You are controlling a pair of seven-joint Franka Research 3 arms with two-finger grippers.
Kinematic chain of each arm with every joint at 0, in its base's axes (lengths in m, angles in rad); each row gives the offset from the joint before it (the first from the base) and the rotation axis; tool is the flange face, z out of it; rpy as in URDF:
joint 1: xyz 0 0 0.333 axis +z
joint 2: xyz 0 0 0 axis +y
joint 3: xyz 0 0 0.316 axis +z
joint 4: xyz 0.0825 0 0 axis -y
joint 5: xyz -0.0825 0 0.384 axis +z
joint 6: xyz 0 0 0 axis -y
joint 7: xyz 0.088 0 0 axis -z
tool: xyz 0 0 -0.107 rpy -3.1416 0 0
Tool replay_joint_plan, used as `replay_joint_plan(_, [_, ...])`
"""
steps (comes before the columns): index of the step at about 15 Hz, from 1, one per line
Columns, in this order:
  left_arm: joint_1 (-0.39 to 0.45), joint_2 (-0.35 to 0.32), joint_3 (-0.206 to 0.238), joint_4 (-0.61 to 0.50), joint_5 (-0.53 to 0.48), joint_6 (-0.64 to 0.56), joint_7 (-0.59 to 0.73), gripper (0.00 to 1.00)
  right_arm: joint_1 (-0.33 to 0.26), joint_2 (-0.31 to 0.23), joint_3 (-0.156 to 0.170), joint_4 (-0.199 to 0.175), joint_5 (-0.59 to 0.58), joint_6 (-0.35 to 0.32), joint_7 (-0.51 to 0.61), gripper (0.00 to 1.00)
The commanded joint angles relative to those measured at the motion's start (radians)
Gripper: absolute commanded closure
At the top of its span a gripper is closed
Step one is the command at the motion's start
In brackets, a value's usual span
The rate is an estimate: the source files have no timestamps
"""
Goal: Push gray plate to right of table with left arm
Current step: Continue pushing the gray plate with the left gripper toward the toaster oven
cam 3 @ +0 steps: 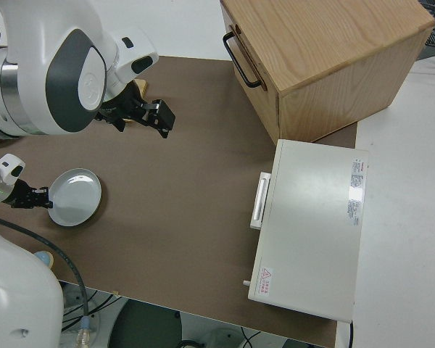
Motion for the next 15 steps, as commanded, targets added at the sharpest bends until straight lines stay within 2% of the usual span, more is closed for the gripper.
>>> replay_joint_plan(1, [-0.075,0.136,-0.004,0.048,-0.051,0.067,-0.025,1.0,-0.025,-0.027,0.015,-0.027,0.022,0.0,0.01,0.005])
replay_joint_plan(6, [-0.151,0.193,0.011,0.111,-0.071,0.069,-0.02,1.0,-0.025,-0.027,0.015,-0.027,0.022,0.0,0.01,0.005])
replay_joint_plan(11, [-0.237,0.277,0.025,0.186,-0.088,0.097,-0.02,1.0,-0.025,-0.027,0.015,-0.027,0.022,0.0,0.01,0.005])
replay_joint_plan(15, [-0.271,0.34,0.023,0.234,-0.122,0.126,-0.025,1.0,-0.025,-0.027,0.015,-0.027,0.022,0.0,0.01,0.005])
